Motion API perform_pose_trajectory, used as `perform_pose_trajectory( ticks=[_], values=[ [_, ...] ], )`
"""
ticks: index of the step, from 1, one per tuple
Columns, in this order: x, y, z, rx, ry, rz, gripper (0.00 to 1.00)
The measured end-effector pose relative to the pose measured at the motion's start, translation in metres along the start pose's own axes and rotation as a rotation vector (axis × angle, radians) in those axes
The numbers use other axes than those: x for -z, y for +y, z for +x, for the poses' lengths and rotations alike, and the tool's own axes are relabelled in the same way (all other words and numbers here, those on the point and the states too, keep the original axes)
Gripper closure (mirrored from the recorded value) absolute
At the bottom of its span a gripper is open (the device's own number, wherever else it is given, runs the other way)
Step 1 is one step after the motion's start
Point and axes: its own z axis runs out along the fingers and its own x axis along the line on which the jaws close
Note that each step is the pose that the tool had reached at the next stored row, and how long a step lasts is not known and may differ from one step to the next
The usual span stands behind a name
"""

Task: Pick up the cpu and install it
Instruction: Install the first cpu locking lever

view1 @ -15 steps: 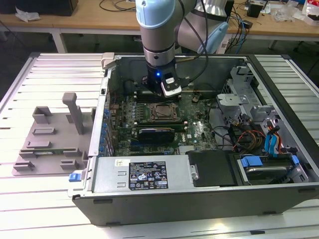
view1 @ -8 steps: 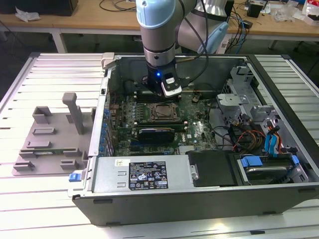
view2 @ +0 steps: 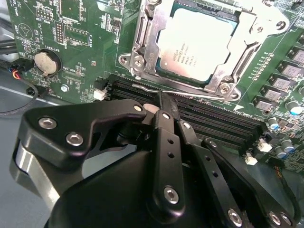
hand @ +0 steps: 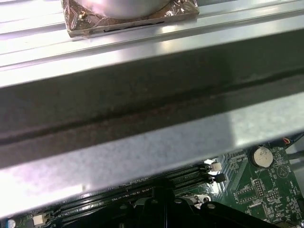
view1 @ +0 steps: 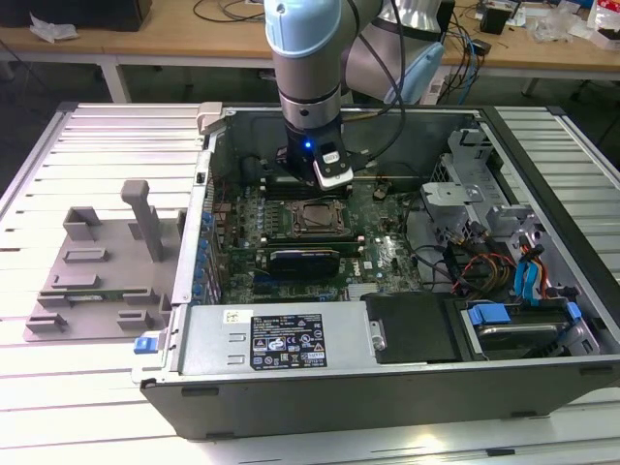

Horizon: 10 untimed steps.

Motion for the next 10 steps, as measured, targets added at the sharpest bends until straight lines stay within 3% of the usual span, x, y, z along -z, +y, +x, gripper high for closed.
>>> perform_pose_trajectory(
  ticks=[10],
  values=[
    [-0.0018,-0.0035,-0.0005,0.0,-0.0001,0.0006,0.89]
  ],
)
